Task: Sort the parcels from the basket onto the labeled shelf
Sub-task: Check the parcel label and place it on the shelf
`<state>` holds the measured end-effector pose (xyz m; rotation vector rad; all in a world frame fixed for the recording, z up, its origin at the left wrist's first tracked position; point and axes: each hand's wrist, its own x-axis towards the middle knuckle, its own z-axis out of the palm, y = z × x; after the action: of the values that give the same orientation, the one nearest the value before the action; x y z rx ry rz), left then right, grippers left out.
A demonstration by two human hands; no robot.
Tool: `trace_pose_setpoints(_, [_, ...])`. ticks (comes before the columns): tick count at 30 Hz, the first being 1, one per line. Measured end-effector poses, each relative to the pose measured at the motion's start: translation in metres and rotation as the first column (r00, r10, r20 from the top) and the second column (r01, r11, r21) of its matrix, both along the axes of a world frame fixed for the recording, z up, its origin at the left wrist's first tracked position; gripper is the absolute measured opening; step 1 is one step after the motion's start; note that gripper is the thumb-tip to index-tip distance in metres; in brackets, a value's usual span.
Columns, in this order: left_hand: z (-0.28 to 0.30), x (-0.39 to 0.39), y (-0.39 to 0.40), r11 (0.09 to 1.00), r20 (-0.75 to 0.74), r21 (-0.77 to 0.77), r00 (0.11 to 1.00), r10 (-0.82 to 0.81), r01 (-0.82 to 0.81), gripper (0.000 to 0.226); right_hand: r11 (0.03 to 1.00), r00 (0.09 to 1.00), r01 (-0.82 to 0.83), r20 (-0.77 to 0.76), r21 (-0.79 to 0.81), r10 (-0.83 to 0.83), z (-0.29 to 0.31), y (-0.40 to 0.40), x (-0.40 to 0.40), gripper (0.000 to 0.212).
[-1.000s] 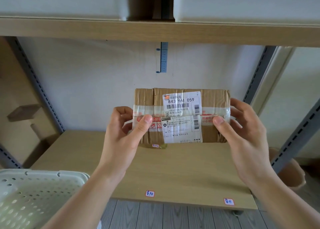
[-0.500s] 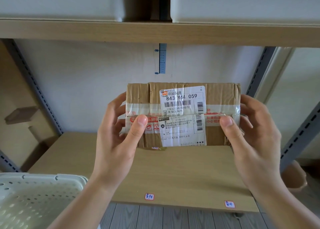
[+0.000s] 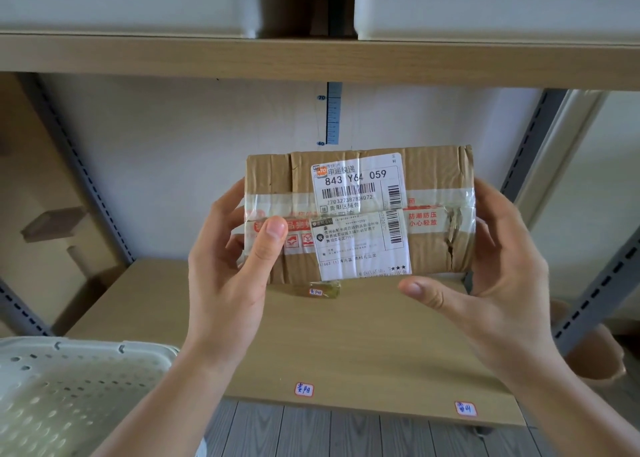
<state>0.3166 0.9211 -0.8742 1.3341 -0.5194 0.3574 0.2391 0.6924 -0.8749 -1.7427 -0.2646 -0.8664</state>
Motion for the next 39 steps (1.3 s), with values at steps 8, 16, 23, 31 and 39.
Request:
trace_pose_setpoints(8, [0.003, -0.001, 0.005, 0.999, 0.031, 0.024, 0.999, 0.030, -0.031, 0.052, 0.999, 0.999, 0.043, 0.025, -0.025, -0.043, -0.005, 0.004, 0.002, 0.114])
trace_pose_setpoints(16, [0.002, 0.003, 0.010, 0.994, 0.061, 0.109, 0.998, -0.019, 0.013, 0.057, 0.998, 0.998, 0.055, 0.019, -0.018, -0.055, -0.005, 0.006, 0.001, 0.112])
trace_pose_setpoints(23, [-0.010, 0.018, 0.018, 0.928, 0.082, 0.368, 0.993, -0.088, 0.052, 0.081, 0.991, 0.990, 0.128, -0.050, -0.038, -0.130, -0.011, 0.002, 0.005, 0.103])
trace_pose_setpoints(31, [-0.020, 0.025, 0.023, 0.872, -0.022, 0.468, 0.988, -0.153, 0.145, 0.107, 0.980, 0.964, 0.176, -0.184, -0.090, -0.190, -0.016, -0.008, 0.007, 0.103])
trace_pose_setpoints(39, [-0.012, 0.011, 0.013, 0.948, -0.005, 0.303, 0.995, -0.100, 0.096, 0.072, 0.990, 0.978, 0.089, -0.198, 0.106, -0.066, -0.014, -0.011, -0.004, 0.083])
